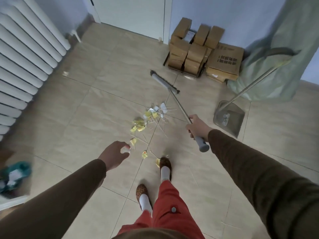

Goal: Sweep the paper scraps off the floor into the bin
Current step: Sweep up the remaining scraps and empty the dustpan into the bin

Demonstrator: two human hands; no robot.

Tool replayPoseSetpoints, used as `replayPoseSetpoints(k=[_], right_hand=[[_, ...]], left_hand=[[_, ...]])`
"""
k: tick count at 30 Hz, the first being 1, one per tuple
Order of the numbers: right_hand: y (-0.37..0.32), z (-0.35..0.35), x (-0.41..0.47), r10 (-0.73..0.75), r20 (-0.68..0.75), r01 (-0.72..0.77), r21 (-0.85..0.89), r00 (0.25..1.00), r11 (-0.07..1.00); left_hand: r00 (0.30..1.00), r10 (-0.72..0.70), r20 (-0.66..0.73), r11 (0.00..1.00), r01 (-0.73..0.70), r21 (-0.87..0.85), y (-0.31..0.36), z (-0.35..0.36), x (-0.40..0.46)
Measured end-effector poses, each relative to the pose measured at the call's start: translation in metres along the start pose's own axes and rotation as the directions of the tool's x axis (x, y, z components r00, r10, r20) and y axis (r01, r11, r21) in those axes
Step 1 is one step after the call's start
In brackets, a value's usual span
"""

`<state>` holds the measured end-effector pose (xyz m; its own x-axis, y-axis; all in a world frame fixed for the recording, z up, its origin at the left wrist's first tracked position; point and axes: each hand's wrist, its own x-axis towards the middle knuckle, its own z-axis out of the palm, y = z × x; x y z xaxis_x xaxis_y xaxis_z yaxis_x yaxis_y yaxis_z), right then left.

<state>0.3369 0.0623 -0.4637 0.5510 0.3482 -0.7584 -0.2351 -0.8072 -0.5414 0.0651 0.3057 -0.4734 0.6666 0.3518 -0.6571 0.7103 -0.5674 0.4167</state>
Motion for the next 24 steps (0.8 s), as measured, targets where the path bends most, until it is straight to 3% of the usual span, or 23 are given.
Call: replayPoseSetpoints(k=[5, 11, 19, 24], right_hand=[[-0.054, -0.008, 0.117, 0.011, 0.046, -0.003, -0.168, 0.999, 0.986], [-0.042, 0.008, 0.143, -0.027, 0.076, 0.061, -0.482, 0.997, 0.874], [0.088, -0.012, 0.012, 0.107, 0.149, 0.023, -0.682, 0.983, 0.731], [0.142, -0.018, -0.101, 0.139, 0.110, -0.042, -0.617, 0.984, 0.785]], left_hand=[[0.997, -0.078, -0.028, 0.997, 0.078, -0.019, -0.009, -0.008, 0.027], [0.996, -0.070, -0.052, 0.998, 0.069, -0.006, -0.009, -0.008, 0.046], [0.999, 0.003, -0.053, 1.000, -0.001, 0.029, -0.007, -0.006, 0.029], [0.996, 0.063, -0.071, 0.997, -0.060, 0.044, -0.023, 0.000, -0.005]])
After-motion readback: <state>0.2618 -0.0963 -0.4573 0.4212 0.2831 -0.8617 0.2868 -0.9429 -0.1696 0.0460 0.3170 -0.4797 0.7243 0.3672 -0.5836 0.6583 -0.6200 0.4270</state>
